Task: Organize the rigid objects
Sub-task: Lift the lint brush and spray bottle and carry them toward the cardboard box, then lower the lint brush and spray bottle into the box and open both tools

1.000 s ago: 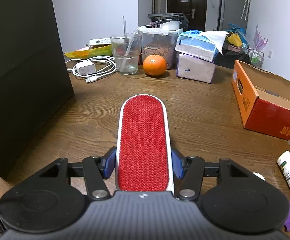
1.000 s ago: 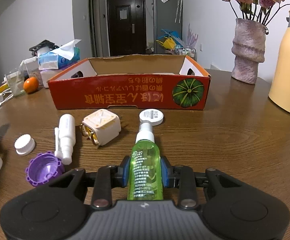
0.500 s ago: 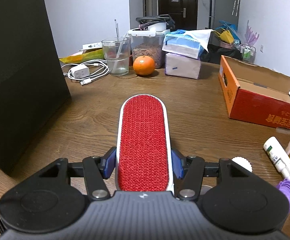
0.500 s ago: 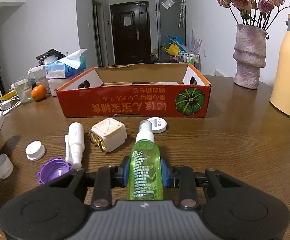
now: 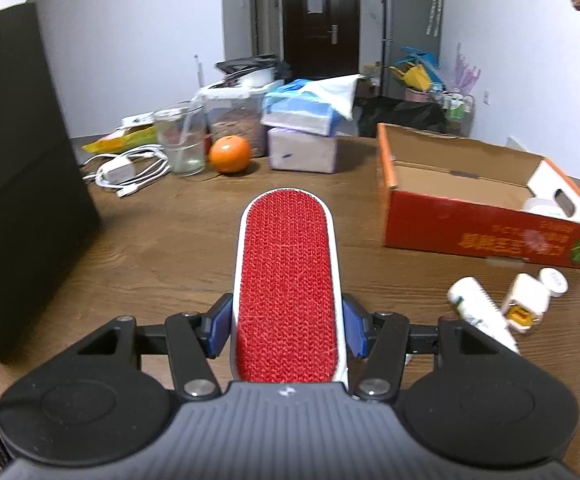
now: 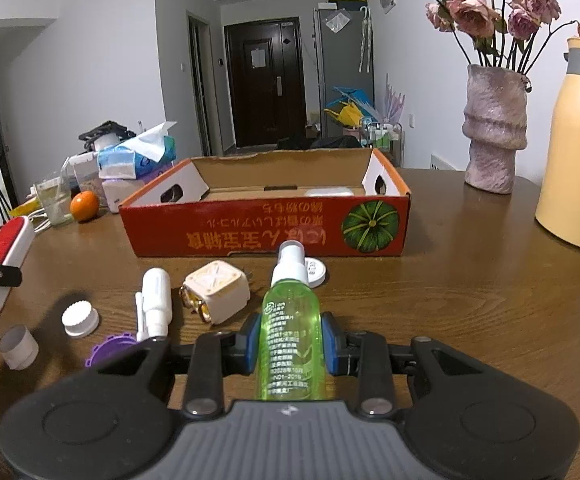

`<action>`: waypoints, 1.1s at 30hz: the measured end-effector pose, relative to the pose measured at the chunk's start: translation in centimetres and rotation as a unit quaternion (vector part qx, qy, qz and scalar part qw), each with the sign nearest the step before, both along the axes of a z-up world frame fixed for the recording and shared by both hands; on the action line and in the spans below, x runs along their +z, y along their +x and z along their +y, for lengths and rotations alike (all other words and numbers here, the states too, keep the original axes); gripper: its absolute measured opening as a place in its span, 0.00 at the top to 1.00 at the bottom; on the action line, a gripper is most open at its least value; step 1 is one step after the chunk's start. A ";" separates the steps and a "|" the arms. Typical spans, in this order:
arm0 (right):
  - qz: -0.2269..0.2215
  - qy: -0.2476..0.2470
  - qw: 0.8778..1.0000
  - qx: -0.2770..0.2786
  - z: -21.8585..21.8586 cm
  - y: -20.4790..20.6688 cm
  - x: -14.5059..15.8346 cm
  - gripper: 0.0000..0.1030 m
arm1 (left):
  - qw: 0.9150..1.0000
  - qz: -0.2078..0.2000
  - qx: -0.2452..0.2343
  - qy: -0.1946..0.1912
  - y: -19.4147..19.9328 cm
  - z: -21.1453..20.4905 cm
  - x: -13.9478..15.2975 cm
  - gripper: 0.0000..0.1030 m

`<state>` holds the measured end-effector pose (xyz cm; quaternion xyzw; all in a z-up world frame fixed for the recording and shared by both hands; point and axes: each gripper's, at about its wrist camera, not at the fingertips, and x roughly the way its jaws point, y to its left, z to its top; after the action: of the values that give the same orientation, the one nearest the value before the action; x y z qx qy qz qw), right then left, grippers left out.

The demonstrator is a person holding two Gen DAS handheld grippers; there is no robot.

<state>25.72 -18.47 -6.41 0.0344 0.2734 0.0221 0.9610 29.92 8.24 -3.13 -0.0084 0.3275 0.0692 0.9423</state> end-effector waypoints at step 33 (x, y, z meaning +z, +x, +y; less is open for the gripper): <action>-0.031 0.004 1.000 0.002 -1.7 5.6 3.2 0.71 | 0.998 -0.003 -0.063 -0.030 6.9 -10.9 2.4 0.45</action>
<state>31.31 -20.12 -3.23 0.0376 0.2437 0.0261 0.9688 36.86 -2.67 -0.76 -0.0163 0.3261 -0.0005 0.9452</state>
